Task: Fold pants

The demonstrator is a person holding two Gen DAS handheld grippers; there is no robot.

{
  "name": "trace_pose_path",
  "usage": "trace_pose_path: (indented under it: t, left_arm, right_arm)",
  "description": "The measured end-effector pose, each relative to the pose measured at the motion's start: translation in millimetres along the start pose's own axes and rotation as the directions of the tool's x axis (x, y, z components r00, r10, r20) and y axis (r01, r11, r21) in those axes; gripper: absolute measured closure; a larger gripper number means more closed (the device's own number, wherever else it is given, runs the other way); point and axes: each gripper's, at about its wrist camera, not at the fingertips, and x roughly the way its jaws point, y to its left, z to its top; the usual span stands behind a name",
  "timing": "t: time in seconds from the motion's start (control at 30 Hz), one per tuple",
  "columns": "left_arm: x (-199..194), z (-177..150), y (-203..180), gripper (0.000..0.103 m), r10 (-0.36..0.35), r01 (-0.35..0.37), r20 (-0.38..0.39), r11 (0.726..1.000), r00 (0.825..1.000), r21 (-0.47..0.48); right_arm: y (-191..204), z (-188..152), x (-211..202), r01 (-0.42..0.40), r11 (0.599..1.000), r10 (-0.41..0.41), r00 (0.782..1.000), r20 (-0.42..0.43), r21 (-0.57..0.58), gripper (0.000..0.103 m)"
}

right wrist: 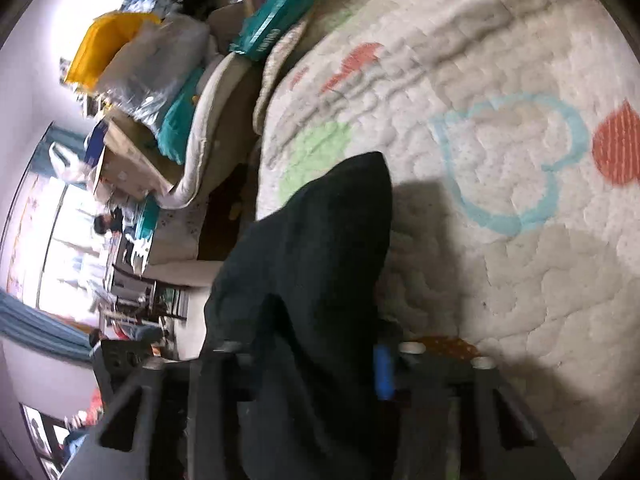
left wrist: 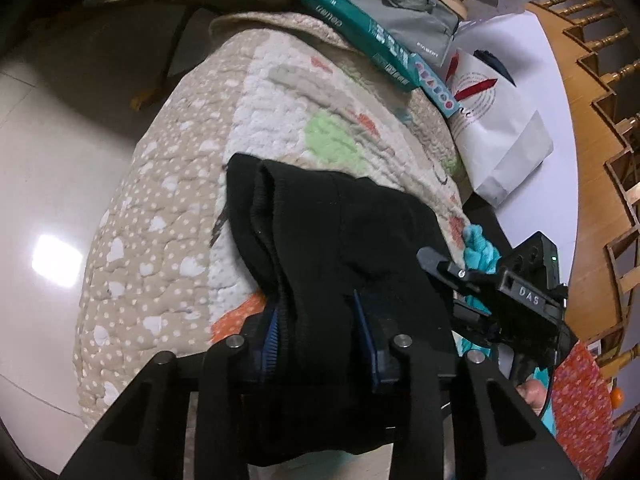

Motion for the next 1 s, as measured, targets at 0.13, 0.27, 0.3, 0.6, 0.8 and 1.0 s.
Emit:
trace_pose_path:
  t: [0.13, 0.27, 0.3, 0.6, 0.8, 1.0]
  left_arm:
    - [8.7, 15.9, -16.9, 0.07, -0.006, 0.006, 0.007, 1.0, 1.0, 0.008]
    - [23.4, 35.4, -33.8, 0.07, -0.003, 0.003, 0.011, 1.0, 1.0, 0.017]
    - [30.7, 42.2, -42.1, 0.07, 0.013, -0.013, 0.013, 0.999, 1.0, 0.041]
    - [85.2, 82.3, -66.0, 0.07, 0.121, -0.12, -0.005, 0.987, 0.993, 0.108]
    - [96.8, 85.8, -51.8, 0.059, 0.112, -0.111, -0.021, 0.992, 0.993, 0.06]
    - [87.0, 89.3, -29.7, 0.051, 0.049, -0.052, -0.032, 0.994, 0.998, -0.093]
  right_arm:
    - [14.2, 19.2, -19.0, -0.026, 0.999, 0.028, 0.998, 0.052, -0.022, 0.077]
    - [20.0, 43.0, -30.3, 0.028, 0.997, -0.022, 0.996, 0.089, -0.073, 0.077]
    - [19.3, 47.5, -30.1, 0.04, 0.997, -0.033, 0.995, 0.096, -0.073, 0.077]
    - [-7.8, 100.2, -13.5, 0.16, 0.985, -0.153, 0.981, 0.119, -0.056, 0.077]
    - [-38.2, 102.2, -4.6, 0.218, 0.976, -0.217, 0.969, 0.117, 0.006, 0.045]
    - [-53.6, 85.6, -36.1, 0.224, 0.973, -0.229, 0.962, 0.148, 0.05, 0.03]
